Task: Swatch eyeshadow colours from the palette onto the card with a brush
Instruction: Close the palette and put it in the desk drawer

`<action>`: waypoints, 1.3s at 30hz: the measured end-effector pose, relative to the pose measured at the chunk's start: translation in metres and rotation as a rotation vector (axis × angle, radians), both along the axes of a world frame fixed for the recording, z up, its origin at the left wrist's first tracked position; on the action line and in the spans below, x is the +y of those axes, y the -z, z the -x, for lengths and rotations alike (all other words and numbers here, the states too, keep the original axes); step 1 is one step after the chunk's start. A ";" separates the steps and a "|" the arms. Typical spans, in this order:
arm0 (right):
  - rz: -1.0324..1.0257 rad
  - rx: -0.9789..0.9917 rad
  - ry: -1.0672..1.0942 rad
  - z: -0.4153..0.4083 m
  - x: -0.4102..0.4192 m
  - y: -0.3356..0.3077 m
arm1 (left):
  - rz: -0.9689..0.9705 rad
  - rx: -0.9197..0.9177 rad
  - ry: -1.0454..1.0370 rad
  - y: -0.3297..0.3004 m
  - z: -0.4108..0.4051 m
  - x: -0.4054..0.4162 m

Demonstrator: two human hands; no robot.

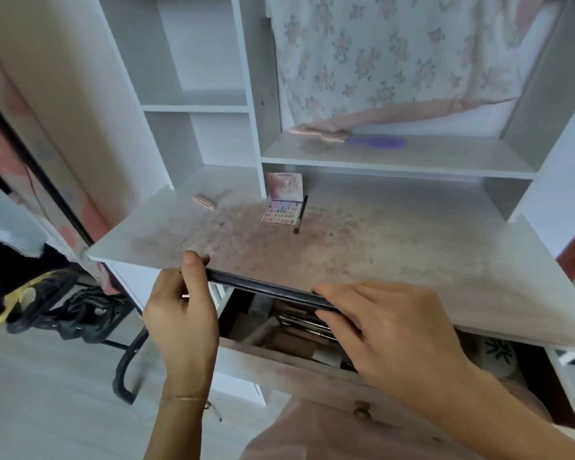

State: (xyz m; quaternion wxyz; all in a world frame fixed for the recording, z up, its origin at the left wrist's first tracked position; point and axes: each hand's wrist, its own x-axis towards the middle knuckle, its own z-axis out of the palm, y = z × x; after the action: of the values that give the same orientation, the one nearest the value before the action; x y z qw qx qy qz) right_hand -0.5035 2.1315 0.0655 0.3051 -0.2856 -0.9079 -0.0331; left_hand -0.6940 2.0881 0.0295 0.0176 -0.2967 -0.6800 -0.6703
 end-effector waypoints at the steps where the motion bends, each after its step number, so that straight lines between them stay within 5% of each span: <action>1: 0.018 0.014 0.006 -0.001 -0.004 -0.001 | -0.003 0.027 -0.016 0.000 -0.001 -0.001; 9: 0.074 -0.051 0.033 -0.008 0.013 0.037 | 0.050 -0.016 0.200 0.045 -0.010 0.010; 16: 0.162 -0.040 0.065 -0.029 0.033 0.088 | 0.417 0.331 0.515 0.078 -0.007 0.018; 28: 0.499 -0.306 0.104 -0.038 0.040 0.105 | 0.815 0.522 0.553 0.078 0.000 0.017; 33: 0.870 -0.125 0.044 -0.043 0.034 0.103 | 0.722 0.566 0.539 0.081 -0.003 0.016; 39: 0.563 -0.077 0.137 -0.055 0.017 0.104 | 0.471 0.764 0.396 0.096 -0.027 0.002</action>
State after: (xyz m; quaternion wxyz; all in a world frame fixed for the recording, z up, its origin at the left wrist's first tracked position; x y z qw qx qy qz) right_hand -0.4482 2.1482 -0.0389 0.1762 -0.4183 -0.8708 0.1887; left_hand -0.6667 2.0900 -0.0668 0.0704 -0.6408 -0.6886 -0.3322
